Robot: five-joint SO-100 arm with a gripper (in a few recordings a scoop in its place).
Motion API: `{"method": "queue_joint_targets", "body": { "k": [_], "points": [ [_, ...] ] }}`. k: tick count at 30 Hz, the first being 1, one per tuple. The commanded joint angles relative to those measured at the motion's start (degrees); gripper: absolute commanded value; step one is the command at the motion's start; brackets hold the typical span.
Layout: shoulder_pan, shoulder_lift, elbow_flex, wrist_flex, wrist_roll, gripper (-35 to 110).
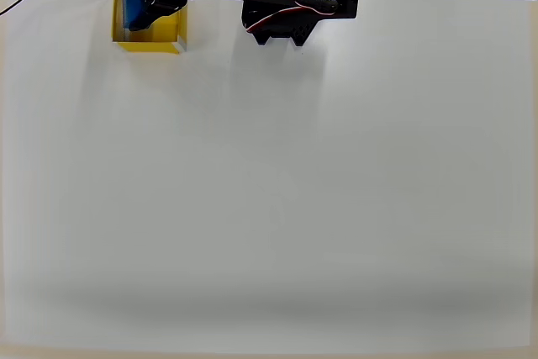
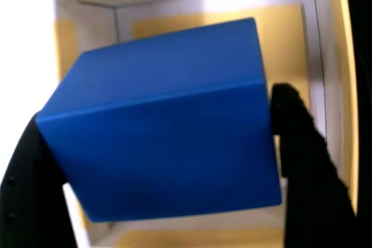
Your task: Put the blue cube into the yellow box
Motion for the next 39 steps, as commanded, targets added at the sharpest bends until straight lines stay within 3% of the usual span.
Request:
{"method": "queue_joint_targets", "body": {
  "k": [1,25,29,33,39],
  "points": [
    [1.23,6.94,1.14,-0.7,-1.23,17],
    [2.2,13.62,9.49,-0.79,-7.03,46],
    [1.85,12.83,7.82,-1.05,-7.21,40],
    [-0.7,9.93,-0.44,2.72,-5.71,20],
    [-8.96,4.83,-16.79,12.39,-1.41,5]
  ]
}}
